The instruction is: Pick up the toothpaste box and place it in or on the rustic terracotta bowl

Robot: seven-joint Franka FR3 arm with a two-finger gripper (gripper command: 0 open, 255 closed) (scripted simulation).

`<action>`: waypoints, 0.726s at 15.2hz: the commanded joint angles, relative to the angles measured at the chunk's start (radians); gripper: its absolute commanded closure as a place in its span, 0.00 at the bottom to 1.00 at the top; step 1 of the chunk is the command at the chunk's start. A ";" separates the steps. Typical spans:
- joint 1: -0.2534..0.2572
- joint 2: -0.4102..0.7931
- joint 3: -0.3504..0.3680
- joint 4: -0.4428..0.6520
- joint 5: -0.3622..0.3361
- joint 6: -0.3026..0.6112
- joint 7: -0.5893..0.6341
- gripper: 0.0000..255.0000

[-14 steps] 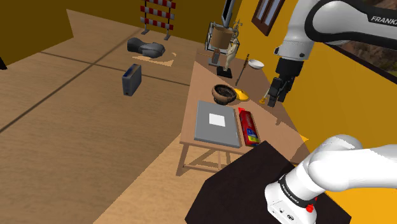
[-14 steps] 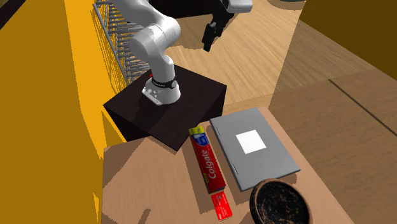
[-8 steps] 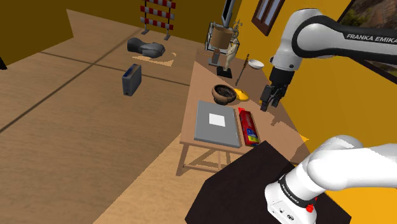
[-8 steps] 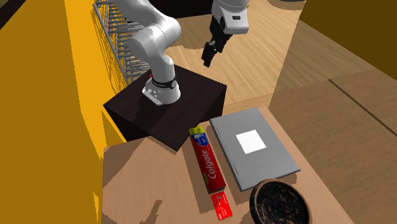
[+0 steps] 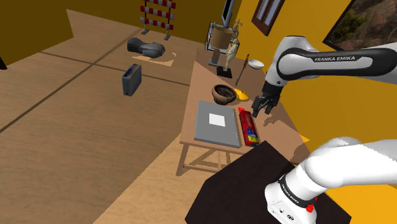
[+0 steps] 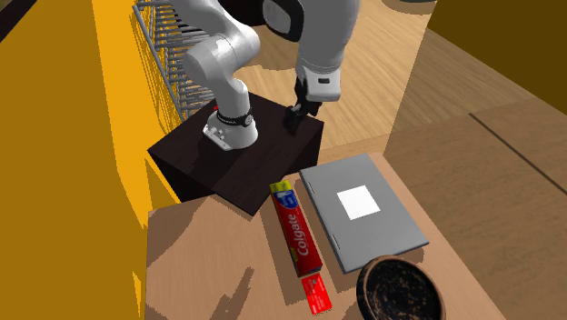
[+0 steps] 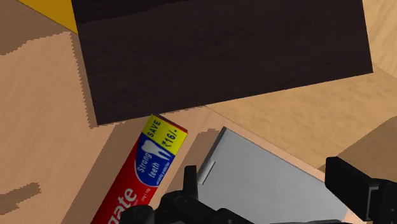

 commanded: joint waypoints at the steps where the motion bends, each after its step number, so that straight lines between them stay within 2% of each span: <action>1: -0.021 0.053 -0.014 -0.026 -0.015 0.099 0.007 0.00; 11: -0.116 0.388 -0.096 -0.052 -0.062 0.553 0.034 0.00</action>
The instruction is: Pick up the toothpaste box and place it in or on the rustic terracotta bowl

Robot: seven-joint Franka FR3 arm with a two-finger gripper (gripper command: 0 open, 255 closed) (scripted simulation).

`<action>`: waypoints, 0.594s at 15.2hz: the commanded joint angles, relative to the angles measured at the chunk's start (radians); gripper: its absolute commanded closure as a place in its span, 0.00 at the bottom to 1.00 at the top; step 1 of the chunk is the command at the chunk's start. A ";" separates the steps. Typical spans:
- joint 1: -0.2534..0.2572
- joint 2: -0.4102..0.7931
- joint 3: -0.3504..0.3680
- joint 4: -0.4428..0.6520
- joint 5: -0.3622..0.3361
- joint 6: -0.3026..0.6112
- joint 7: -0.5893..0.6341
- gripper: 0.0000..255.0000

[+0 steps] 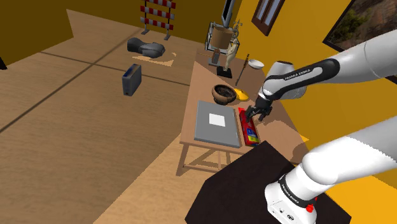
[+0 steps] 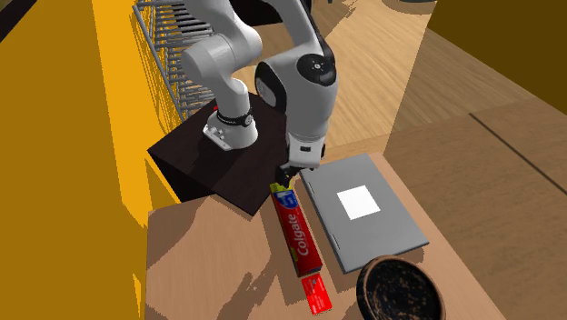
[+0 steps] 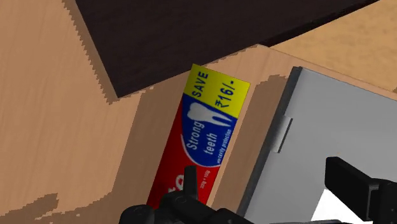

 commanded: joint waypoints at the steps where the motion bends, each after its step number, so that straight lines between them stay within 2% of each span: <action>1: -0.016 0.083 -0.019 0.014 -0.001 0.090 0.001 0.00; 4: -0.034 0.205 -0.045 0.040 0.014 0.214 -0.005 0.00; 7: -0.052 0.331 -0.065 0.079 0.058 0.327 -0.030 0.00; 9: -0.054 0.351 -0.062 0.081 0.068 0.345 -0.037 0.00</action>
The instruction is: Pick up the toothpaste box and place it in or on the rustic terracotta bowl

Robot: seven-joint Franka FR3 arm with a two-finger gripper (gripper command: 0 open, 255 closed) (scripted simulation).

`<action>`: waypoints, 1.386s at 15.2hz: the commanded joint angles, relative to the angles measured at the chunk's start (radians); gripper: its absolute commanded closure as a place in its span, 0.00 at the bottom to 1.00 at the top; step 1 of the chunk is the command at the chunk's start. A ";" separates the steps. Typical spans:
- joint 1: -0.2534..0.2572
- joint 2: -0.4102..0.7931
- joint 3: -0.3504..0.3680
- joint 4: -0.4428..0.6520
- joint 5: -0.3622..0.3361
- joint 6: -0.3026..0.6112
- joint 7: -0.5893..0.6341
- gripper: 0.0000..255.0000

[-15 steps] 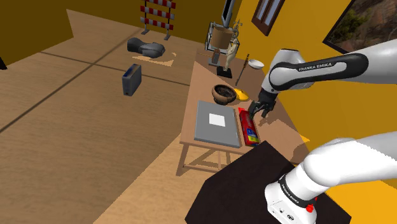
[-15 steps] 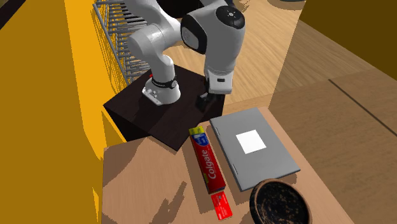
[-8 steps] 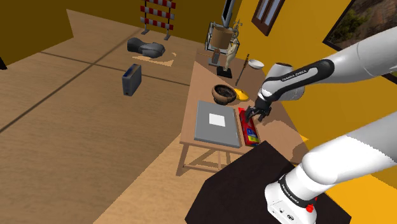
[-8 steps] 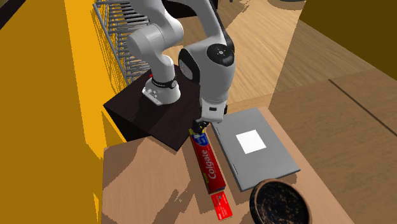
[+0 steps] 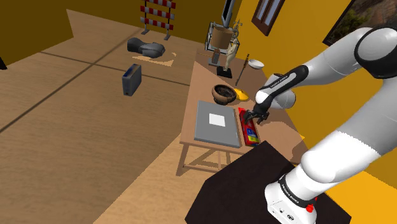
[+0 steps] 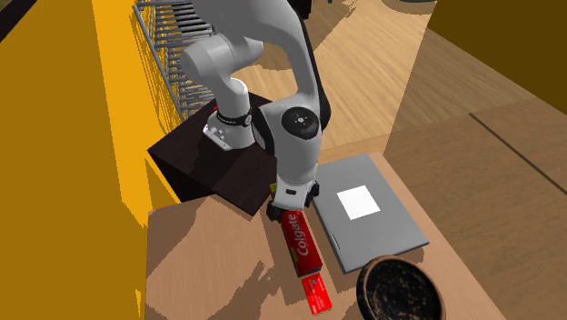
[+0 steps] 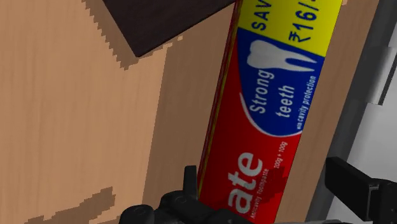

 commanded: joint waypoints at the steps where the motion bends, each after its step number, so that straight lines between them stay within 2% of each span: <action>1: -0.003 0.042 0.002 0.009 0.021 0.036 -0.015 0.00; 6: -0.017 0.140 0.027 0.020 0.081 0.120 -0.058 0.00; 14: -0.018 0.139 0.028 0.020 0.080 0.120 -0.058 0.00; 15: -0.018 0.139 0.028 0.020 0.080 0.120 -0.058 1.00; 21: -0.019 0.140 0.028 0.020 0.080 0.121 -0.059 1.00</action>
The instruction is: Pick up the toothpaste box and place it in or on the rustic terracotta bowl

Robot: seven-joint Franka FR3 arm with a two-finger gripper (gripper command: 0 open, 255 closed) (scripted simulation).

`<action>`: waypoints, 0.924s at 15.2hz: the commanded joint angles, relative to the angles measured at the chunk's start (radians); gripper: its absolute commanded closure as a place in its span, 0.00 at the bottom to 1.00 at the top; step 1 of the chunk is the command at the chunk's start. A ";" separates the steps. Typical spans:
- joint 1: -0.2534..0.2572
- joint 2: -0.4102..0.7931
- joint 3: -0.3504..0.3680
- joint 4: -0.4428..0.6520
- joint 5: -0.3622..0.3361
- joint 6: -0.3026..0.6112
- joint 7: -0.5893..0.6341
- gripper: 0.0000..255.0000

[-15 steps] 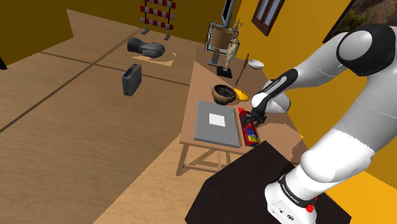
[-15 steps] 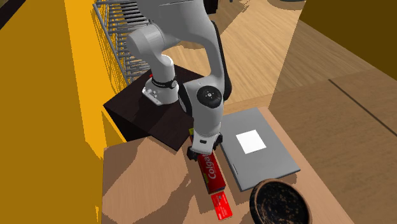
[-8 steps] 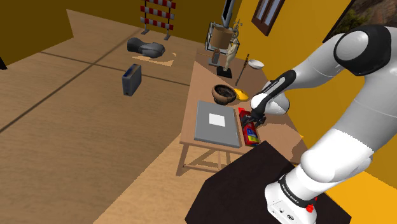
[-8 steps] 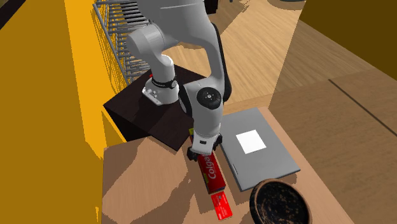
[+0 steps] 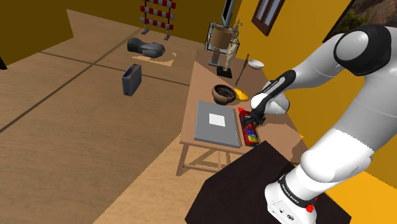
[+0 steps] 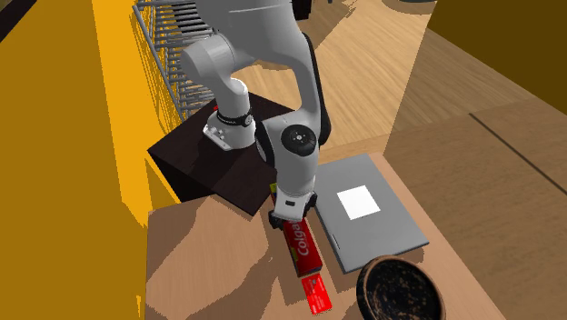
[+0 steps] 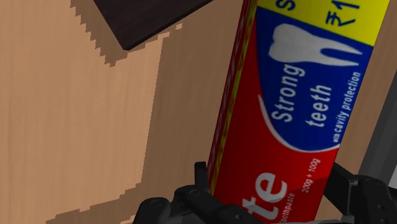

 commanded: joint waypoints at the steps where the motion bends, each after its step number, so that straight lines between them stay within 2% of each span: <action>1: -0.001 0.000 -0.001 0.000 -0.001 0.000 -0.001 1.00; 3: 0.000 0.000 -0.001 0.000 -0.001 -0.001 0.000 1.00; 14: 0.018 -0.186 -0.041 -0.011 -0.105 -0.172 0.072 1.00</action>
